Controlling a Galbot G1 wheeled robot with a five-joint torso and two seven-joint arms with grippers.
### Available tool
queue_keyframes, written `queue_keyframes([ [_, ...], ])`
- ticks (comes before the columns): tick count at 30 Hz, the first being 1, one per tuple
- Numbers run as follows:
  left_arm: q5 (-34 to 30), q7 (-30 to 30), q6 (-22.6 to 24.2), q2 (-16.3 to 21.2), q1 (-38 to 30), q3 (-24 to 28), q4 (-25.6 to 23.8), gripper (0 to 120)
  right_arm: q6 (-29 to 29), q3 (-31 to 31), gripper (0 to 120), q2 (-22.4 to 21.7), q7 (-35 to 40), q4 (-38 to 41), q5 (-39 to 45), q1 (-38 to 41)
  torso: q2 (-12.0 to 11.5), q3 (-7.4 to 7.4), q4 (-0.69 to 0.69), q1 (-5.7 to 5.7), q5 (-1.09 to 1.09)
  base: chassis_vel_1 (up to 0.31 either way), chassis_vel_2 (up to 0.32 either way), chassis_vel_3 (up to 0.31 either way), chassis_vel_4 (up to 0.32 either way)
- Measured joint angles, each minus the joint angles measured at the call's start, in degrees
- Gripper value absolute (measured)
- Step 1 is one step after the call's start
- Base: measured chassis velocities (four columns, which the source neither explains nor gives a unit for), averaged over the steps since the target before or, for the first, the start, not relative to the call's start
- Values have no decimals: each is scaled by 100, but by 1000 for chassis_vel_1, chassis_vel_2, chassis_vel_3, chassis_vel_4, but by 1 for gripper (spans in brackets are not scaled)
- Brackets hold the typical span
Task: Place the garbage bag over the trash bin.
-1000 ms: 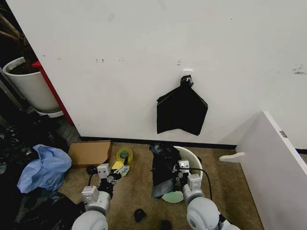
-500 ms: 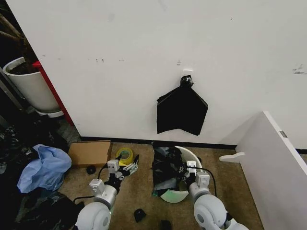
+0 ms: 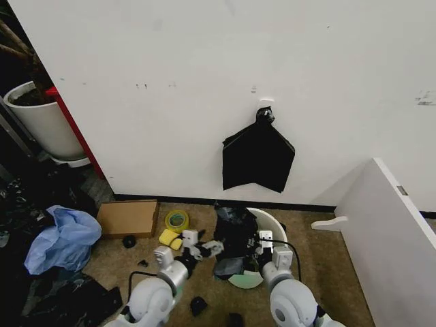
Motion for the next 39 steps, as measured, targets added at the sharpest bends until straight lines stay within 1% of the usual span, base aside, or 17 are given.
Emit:
queue_keyframes([
  [7, 81, -443, 381, -89, -431, 254, 162, 100, -6, 36, 0, -6, -5, 3, -7, -4, 0, 0, 1, 0, 0, 0, 0, 0, 0],
  [11, 59, -718, 695, -137, -694, 367, 283, 99, -6, 50, 0, -2, -7, 19, -48, -33, 0, 0, 0, 0, 0, 0, 0, 0, 0],
  [12, 59, -718, 695, -137, -694, 367, 283, 99, -6, 50, 0, -2, -7, 19, -48, -33, 0, 0, 0, 0, 0, 0, 0, 0, 0],
  [18, 0, -1052, 1189, -264, -1105, 522, 595, 97, -6, 32, 0, 41, -9, 18, -112, -39, 0, 0, 0, 0, 0, 0, 0, 0, 0],
  [20, -1, -1076, 1240, -280, -1151, 542, 643, 97, -6, 26, 0, 49, -9, 15, -120, -39, 0, 0, 0, 0, 0, 0, 0, 0, 0],
  [25, 47, -1051, 1546, -321, -1371, 632, 848, 95, -6, 1, 0, 80, -11, 3, -146, -30, 0, -1, 1, 0, 1, 0, 0, 0, 0],
  [28, 51, -1017, 1592, -333, -1415, 644, 901, 94, -6, -1, 0, 80, -12, 3, -147, -28, 0, -1, 1, -1, 1, 0, 0, 0, 0],
  [31, 41, -956, 1679, -374, -1486, 663, 1006, 83, -6, -4, 0, 86, -14, 3, -152, -25, 0, -1, 2, -1, 1, 0, 0, 0, 0],
  [33, 6, -913, 1718, -400, -1510, 675, 1062, 73, -6, -10, 0, 93, -15, 3, -160, -26, 0, -1, 2, -1, 1, 0, 0, 0, 0],
  [34, 6, -913, 1718, -400, -1510, 675, 1062, 73, -6, -10, 0, 93, -15, 3, -160, -26, 0, -1, 2, -1, 1, 0, 0, 0, 0],
  [37, -26, -843, 1769, -445, -1538, 691, 1142, 60, -5, -19, 0, 98, -16, 1, -195, -30, 0, -1, 2, -1, 0, 0, 0, 0, 0],
  [38, -39, -836, 1783, -453, -1542, 692, 1152, 57, -5, -19, 0, 98, -16, -1, -201, -30, 0, -1, 2, -1, 0, 0, 0, 0, 0],
  [39, -39, -836, 1783, -453, -1542, 692, 1152, 57, -5, -19, 0, 98, -16, -1, -201, -30, 0, -1, 2, -1, 0, 0, 0, 0, 0],
])
